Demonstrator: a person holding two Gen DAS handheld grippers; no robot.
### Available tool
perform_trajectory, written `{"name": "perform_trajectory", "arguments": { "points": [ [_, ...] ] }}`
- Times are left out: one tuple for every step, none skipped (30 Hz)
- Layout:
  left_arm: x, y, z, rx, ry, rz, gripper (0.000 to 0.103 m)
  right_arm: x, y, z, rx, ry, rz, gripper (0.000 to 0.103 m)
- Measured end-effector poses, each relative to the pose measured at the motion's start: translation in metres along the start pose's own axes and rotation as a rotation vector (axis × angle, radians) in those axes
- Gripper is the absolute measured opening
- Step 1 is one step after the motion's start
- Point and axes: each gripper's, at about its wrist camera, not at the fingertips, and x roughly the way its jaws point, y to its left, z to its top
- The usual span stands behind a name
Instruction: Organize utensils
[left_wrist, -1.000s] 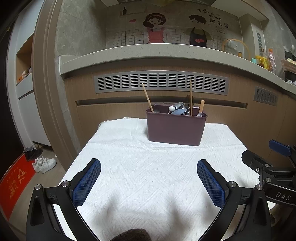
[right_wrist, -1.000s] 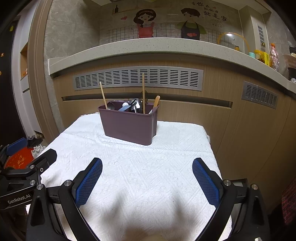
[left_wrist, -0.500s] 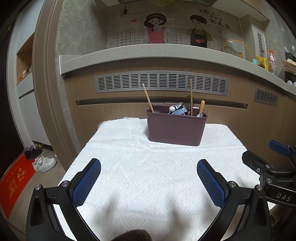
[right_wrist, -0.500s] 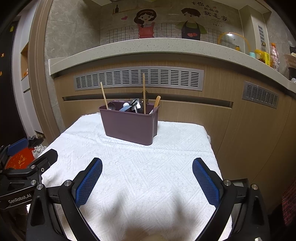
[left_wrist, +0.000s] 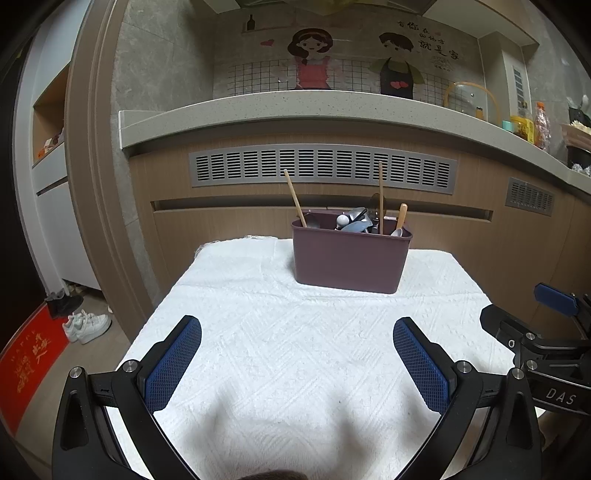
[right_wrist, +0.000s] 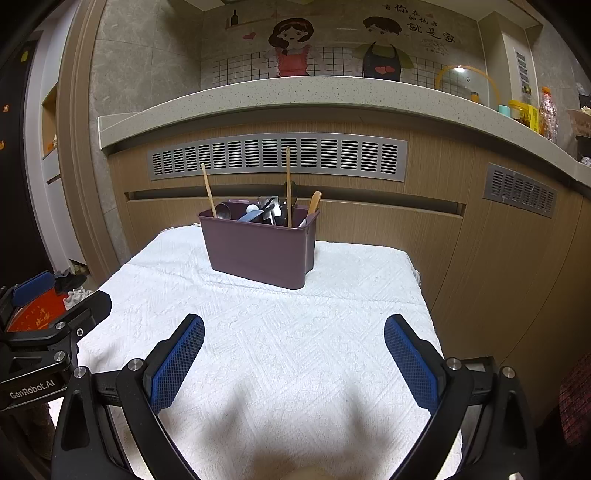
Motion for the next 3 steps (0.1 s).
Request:
{"name": "perform_trajectory", "arguments": {
  "points": [
    [-0.0002,0.0004,0.0002,0.000,-0.001,0.000,0.103,0.0001,0.0002,-0.0001,-0.001,0.000,-0.001,0.097],
    [-0.0005,0.0008,0.0002,0.001,-0.001,-0.001,0.103,0.0003,-0.0003,0.0000,0.000,0.001,-0.001,0.097],
    [-0.0006,0.0008,0.0001,0.000,0.000,0.001,0.103,0.0005,-0.0005,-0.0002,0.000,0.001,0.000,0.097]
  ]
}}
